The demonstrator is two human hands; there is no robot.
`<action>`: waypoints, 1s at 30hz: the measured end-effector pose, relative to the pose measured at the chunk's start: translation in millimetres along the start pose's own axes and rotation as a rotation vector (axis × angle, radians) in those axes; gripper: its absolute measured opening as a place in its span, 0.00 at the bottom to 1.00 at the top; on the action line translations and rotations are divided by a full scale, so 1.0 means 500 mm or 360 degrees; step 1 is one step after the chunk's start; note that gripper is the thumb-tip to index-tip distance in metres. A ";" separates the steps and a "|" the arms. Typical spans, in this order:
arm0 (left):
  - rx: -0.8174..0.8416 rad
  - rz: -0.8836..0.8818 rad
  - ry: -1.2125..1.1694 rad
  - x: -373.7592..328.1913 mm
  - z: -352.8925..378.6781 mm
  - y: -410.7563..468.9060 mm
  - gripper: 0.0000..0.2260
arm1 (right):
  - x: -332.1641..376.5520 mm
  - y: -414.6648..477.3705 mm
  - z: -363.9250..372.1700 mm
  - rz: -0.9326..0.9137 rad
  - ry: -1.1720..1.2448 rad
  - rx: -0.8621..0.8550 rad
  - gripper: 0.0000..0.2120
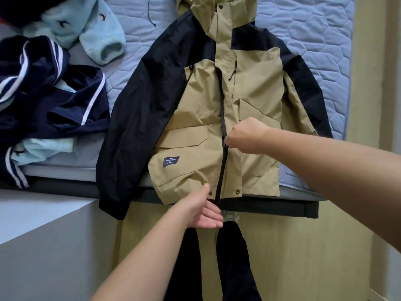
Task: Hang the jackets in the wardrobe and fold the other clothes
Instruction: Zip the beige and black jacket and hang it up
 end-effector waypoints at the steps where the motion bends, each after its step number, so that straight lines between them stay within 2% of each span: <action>1: 0.0146 -0.0039 0.0143 -0.012 0.002 -0.014 0.30 | 0.002 -0.005 0.000 -0.0007 0.0024 -0.0006 0.10; 2: 0.0153 0.0015 0.0293 -0.032 0.004 -0.029 0.27 | 0.002 -0.009 -0.001 -0.0009 0.0053 -0.0023 0.09; 3: -0.0030 0.0162 0.0475 -0.061 0.003 -0.040 0.22 | 0.002 -0.012 -0.002 -0.0010 0.0079 -0.0048 0.09; 5: -0.0803 0.0549 0.0944 -0.128 -0.010 -0.048 0.14 | 0.002 -0.016 -0.007 -0.0032 0.0130 -0.0093 0.09; 6: -0.1121 0.0673 0.1168 -0.155 -0.010 -0.054 0.14 | 0.003 -0.017 -0.010 -0.0048 0.0155 -0.0107 0.09; 7: -0.1249 0.0725 0.1316 -0.173 -0.004 -0.049 0.18 | 0.003 -0.017 -0.013 -0.0062 0.0176 -0.0115 0.09; 8: -0.1242 0.0723 0.1383 -0.184 0.003 -0.038 0.20 | 0.001 -0.017 -0.017 -0.0073 0.0194 -0.0120 0.09; 10: -0.1257 0.0746 0.1441 -0.195 0.016 -0.016 0.14 | -0.007 -0.014 -0.024 -0.0070 0.0226 -0.0141 0.08; 12: -0.1429 0.0890 0.1553 -0.196 0.022 -0.004 0.09 | -0.018 -0.009 -0.033 -0.0036 0.0186 -0.0169 0.08; 16: -0.1625 0.1071 0.1573 -0.168 0.007 -0.007 0.07 | -0.029 0.009 -0.063 0.0026 0.0029 -0.0182 0.09; 21: -0.1677 0.1183 0.1554 -0.142 -0.036 -0.015 0.08 | -0.051 0.029 -0.098 0.0120 0.0002 -0.0250 0.11; 25: -0.1414 0.1224 0.1386 -0.123 -0.050 -0.006 0.11 | -0.085 0.038 -0.099 0.0274 0.0269 -0.0283 0.09; 27: -0.1242 0.1187 0.1286 -0.123 -0.045 0.002 0.14 | -0.084 0.044 -0.066 0.0404 0.0763 -0.0212 0.08; 30: -0.1037 0.1113 0.1102 -0.129 -0.039 0.014 0.16 | -0.051 0.049 0.012 0.0704 0.1964 -0.0193 0.04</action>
Point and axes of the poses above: each hand's wrist, its own y-axis towards the middle knuckle, its own z-axis out of the palm, x = y × z, the point moved 3 cm from there along y, towards the middle knuckle, and after that the axes turned 4 degrees about x, right-handed, at the moved point
